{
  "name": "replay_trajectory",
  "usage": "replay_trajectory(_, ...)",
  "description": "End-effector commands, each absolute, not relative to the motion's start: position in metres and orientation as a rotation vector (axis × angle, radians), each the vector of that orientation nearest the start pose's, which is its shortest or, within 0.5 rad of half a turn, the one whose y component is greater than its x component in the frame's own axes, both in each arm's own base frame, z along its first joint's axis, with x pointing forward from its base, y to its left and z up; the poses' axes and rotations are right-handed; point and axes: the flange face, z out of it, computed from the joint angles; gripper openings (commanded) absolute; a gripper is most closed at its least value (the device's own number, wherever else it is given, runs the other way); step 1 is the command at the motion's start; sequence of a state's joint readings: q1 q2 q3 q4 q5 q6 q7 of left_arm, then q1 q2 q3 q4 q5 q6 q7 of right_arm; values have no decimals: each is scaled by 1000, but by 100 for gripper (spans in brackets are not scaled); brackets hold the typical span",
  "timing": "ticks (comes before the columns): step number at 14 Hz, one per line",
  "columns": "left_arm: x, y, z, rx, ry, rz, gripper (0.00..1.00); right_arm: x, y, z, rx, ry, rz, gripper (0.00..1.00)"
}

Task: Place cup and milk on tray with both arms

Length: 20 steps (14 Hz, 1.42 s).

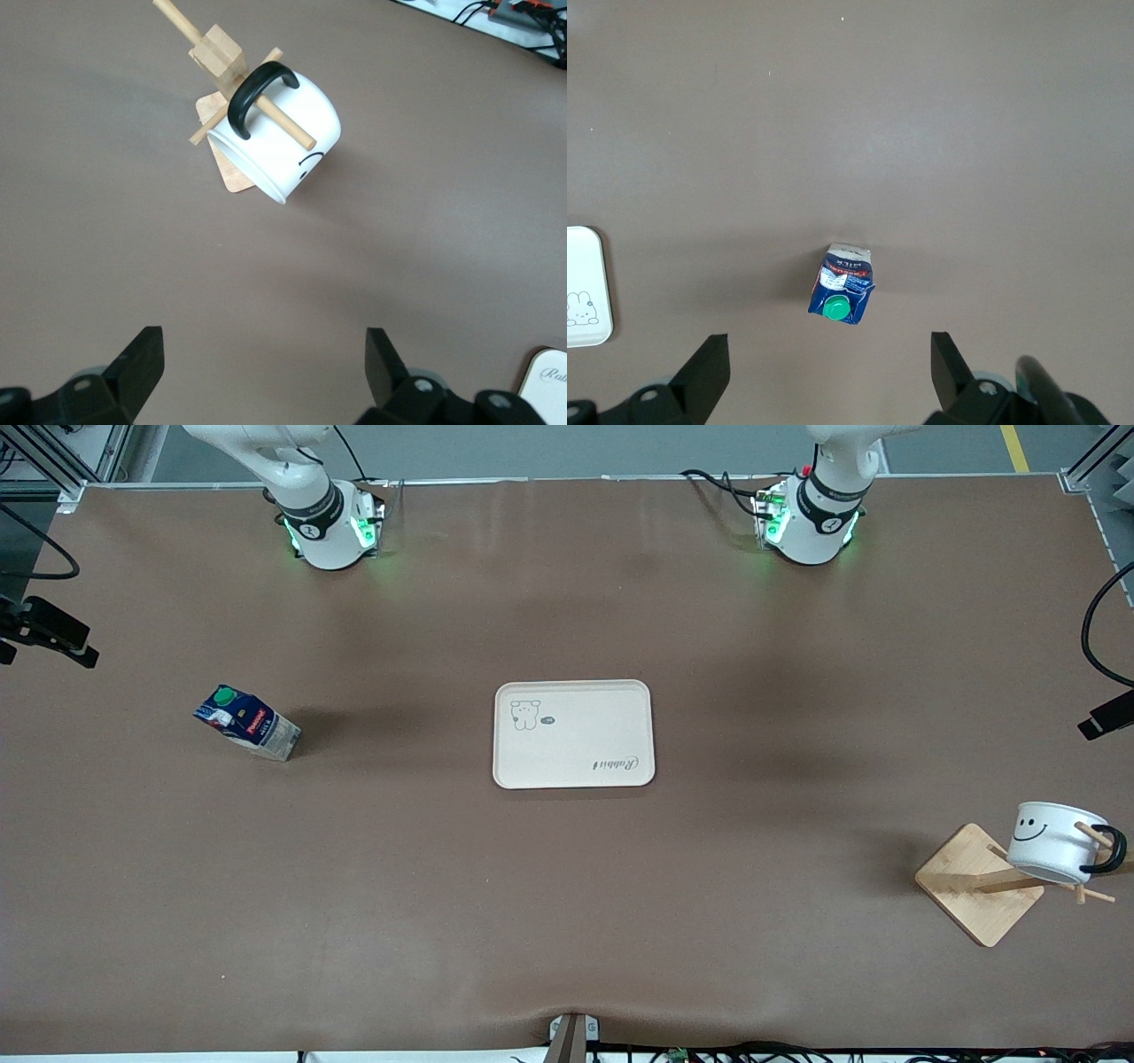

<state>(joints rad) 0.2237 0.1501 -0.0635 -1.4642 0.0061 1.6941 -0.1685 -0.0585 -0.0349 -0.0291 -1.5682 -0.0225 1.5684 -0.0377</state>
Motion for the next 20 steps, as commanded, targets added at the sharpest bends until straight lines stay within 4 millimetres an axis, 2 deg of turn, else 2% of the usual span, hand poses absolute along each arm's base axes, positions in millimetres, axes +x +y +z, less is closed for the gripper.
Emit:
replay_trajectory(1, 604, 107, 603, -3106, -622, -172, 100, 540, -53, 648, -3163, 79, -53, 100)
replay_trajectory(4, 604, 107, 597, -3100, -762, -216, 100, 540, -53, 647, -3163, 79, -51, 100)
replay_trajectory(7, 599, 105, 594, -3091, -796, -261, 100, 540, -53, 647, -3163, 79, -51, 100)
replay_trajectory(9, 591, 114, 591, -3072, -862, -308, 100, 540, -53, 647, -3163, 79, -51, 100)
replay_trajectory(11, 586, 115, 585, -3077, -899, -334, 100, 540, -53, 647, -3163, 79, -51, 100)
replay_trajectory(16, 587, 115, 580, -3056, -1035, -341, 100, 540, -53, 647, -3163, 79, -51, 100)
replay_trajectory(20, 587, 120, 576, -3053, -1080, -355, 100, 540, -53, 647, -3163, 79, -51, 100)
